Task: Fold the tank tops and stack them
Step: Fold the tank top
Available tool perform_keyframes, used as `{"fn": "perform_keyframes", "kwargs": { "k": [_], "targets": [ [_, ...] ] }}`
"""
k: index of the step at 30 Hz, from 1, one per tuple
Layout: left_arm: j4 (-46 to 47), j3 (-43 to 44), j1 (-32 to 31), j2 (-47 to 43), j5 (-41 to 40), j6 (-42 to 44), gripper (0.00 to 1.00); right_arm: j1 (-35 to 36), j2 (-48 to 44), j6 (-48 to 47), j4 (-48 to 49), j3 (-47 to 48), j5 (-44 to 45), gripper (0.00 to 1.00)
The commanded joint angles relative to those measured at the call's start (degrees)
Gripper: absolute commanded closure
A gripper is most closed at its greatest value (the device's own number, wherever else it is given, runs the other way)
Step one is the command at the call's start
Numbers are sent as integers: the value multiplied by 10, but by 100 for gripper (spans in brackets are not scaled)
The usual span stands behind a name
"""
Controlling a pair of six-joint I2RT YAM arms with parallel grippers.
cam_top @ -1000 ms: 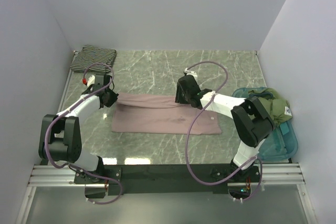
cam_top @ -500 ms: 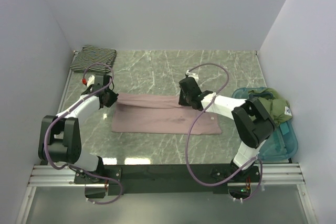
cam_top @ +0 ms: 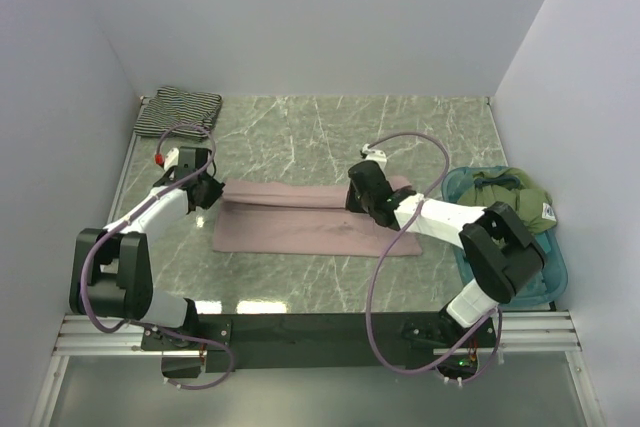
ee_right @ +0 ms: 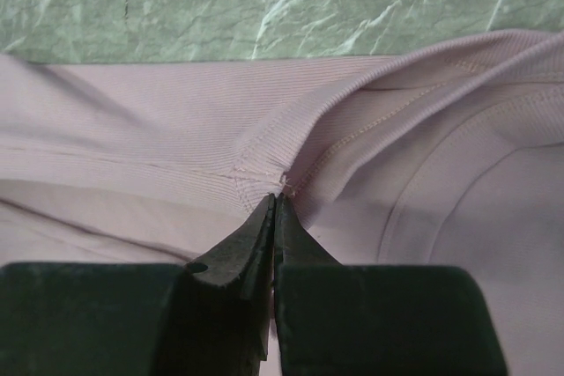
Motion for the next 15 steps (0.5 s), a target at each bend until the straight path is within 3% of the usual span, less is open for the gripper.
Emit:
{"fn": "perform_keyframes", "kwargs": {
  "k": [1, 15],
  "targets": [
    [5, -12, -1, -25, -5, -14, 99, 12, -29, 13, 28, -16, 31, 97],
    [21, -56, -1, -58, -5, -27, 99, 41, -52, 30, 39, -53, 48, 98]
  ]
}}
